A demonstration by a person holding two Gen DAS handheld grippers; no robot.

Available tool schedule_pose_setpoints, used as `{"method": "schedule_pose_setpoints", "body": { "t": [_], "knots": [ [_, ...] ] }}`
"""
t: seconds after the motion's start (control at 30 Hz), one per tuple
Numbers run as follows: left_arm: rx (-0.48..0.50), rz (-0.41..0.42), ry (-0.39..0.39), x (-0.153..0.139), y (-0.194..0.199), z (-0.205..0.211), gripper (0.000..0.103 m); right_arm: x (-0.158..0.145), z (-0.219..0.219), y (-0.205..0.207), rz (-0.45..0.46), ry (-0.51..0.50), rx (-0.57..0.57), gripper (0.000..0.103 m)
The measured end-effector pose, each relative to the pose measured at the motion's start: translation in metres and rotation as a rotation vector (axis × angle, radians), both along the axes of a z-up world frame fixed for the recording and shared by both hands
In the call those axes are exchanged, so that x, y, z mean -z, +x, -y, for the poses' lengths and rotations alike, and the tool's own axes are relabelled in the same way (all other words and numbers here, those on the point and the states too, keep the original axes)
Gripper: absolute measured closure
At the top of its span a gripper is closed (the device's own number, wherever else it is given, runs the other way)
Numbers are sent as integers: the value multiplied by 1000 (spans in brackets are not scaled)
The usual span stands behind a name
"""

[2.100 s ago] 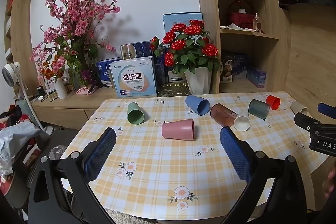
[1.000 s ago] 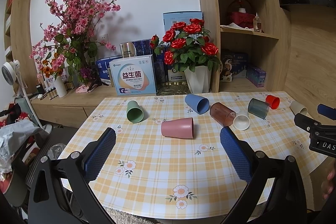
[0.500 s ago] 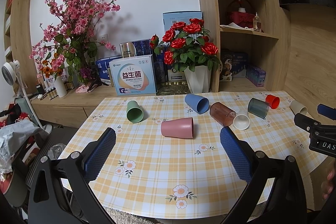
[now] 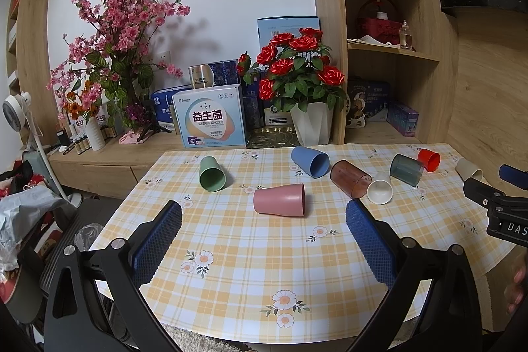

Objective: Flip cup upside down

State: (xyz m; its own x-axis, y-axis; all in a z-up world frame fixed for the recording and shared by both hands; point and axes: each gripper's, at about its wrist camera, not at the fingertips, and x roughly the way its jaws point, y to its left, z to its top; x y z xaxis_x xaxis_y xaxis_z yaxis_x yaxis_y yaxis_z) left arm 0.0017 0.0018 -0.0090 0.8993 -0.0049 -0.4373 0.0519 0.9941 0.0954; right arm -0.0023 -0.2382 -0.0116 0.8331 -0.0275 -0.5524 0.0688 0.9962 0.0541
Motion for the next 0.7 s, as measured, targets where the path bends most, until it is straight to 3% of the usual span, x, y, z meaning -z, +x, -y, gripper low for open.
{"method": "schedule_pose_setpoints", "body": {
  "t": [0.7],
  "knots": [
    [-5,-8,-9,0,1,-4,6,-2,0,0,0,1,-1,10]
  ]
}}
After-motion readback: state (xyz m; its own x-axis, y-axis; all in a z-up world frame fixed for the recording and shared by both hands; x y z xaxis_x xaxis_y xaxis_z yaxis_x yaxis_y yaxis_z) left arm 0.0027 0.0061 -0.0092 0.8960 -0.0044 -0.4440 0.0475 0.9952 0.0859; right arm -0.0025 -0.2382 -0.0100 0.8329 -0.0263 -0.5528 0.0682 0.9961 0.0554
